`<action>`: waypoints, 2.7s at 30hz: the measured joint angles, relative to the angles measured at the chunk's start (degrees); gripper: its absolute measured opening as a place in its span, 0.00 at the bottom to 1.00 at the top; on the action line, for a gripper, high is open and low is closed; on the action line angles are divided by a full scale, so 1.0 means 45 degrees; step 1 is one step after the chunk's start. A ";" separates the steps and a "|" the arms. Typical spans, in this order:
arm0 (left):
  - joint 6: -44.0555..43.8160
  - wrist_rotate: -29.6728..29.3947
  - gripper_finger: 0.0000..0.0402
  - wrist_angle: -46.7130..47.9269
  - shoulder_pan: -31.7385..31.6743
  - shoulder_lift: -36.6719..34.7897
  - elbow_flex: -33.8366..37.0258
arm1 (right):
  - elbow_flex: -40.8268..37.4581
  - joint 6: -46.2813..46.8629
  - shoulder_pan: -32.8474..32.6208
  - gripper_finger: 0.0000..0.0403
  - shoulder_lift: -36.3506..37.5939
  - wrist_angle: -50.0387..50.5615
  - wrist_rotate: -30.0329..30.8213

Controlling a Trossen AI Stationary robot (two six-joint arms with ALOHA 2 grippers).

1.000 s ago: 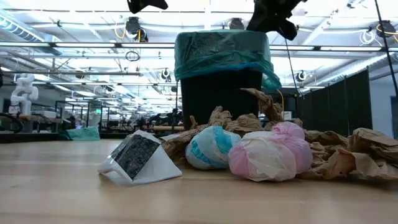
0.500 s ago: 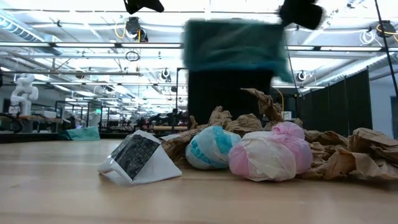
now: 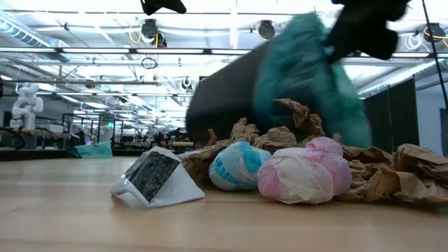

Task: Place trash/remove bag and relplace
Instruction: Adjust the black trash bin

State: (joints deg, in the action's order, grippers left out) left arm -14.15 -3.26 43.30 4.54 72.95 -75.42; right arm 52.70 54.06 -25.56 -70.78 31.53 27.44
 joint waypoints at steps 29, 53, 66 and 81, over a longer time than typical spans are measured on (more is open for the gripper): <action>0.2753 -0.1590 0.46 0.1722 -0.2508 0.0617 0.0580 | 0.0613 0.1770 -0.1495 0.42 0.0038 -0.1835 0.3540; 0.1870 0.0602 0.46 -0.3746 -0.4779 0.0534 0.5994 | 0.0603 0.0918 0.0679 0.31 -0.1766 -0.3617 0.3100; 0.0848 0.1795 0.46 -0.2919 -0.4369 0.0024 0.5989 | 0.4112 -0.2247 0.3132 0.00 -0.0971 0.1143 0.0290; -0.1728 0.1227 0.46 -0.1096 -0.1654 -0.2370 0.5979 | 0.9203 -0.7682 0.7336 0.00 -0.4434 0.4426 -0.4394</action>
State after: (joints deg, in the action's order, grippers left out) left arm -21.93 2.25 38.37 -2.91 62.28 -48.51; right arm 94.12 19.49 7.45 -90.73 51.44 7.67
